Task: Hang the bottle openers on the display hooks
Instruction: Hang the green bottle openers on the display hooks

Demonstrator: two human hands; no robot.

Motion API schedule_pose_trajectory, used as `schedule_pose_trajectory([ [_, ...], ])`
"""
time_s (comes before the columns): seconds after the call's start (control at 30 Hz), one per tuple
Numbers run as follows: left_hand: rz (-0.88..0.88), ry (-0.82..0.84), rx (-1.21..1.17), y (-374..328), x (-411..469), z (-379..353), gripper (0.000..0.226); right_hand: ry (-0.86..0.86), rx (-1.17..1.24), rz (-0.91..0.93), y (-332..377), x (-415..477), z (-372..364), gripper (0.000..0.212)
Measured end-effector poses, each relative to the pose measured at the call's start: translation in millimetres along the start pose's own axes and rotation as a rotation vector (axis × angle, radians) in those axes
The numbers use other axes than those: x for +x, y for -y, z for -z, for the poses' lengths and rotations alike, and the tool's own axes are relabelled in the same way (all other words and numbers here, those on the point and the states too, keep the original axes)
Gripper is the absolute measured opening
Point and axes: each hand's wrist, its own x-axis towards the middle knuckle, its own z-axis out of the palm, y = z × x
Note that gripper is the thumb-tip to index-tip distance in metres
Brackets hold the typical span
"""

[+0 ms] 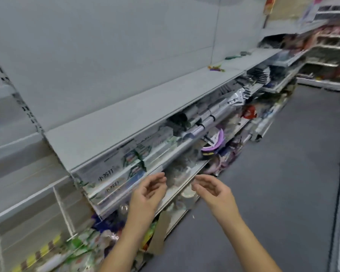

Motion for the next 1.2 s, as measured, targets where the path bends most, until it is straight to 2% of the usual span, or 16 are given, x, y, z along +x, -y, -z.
schedule_pose_trajectory([
  [0.2,-0.042,0.135,0.010,-7.8,54.1,-152.0,0.026,-0.114,-0.017,0.063,21.4,50.8,134.6,0.023],
  [0.4,-0.039,0.231,-0.009,-12.1,114.5,-258.4,0.026,-0.239,-0.020,0.087,33.8,111.7,222.7,0.021],
  [0.8,-0.028,0.338,0.011,-1.8,337.1,-417.7,0.027,-0.363,-0.096,0.067,43.4,341.0,331.1,0.019],
  [1.07,-0.025,0.324,-0.012,-27.9,474.3,-509.4,0.025,-0.339,-0.116,0.076,74.5,499.9,384.2,0.018],
  [1.2,-0.050,0.238,0.005,-40.7,543.2,-551.5,0.024,-0.254,-0.130,0.101,88.8,588.7,410.9,0.020],
])
